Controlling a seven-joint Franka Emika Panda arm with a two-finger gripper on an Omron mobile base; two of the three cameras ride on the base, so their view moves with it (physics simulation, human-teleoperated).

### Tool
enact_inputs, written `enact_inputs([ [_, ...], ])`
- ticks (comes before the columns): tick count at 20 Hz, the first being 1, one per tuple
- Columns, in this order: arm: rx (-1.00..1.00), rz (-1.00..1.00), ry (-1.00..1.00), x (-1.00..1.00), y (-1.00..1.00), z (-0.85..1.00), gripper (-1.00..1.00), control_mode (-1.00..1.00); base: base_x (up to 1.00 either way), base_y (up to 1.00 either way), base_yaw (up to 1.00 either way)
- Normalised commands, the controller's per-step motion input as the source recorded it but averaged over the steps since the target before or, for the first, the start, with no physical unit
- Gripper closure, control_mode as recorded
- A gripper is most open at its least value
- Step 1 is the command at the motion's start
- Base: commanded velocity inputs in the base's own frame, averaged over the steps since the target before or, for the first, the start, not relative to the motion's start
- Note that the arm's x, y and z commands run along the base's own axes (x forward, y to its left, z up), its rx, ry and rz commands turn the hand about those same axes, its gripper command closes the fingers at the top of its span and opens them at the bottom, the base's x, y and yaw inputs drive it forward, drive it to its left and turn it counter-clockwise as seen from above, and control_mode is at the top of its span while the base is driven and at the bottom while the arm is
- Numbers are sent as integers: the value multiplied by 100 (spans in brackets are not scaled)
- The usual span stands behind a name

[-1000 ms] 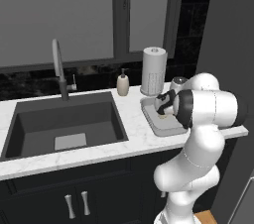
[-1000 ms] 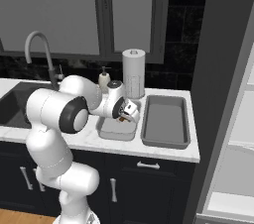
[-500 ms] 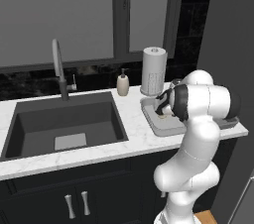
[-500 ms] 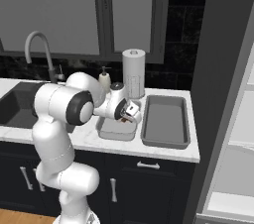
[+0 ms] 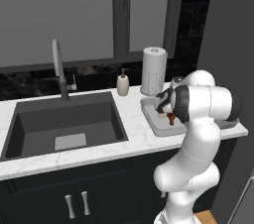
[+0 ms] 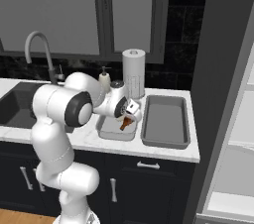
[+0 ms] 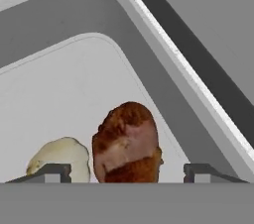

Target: Place one garlic and one chicken drumstick in each tupperware on the nearby counter, to pack two identical lunches.

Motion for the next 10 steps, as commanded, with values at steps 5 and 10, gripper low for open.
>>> enact_inputs([
  [5,0,0,-6,-29,0,60,-100,-100,0,0,0],
  [10,0,12,-13,-93,5,46,-100,-100,0,0,0],
])
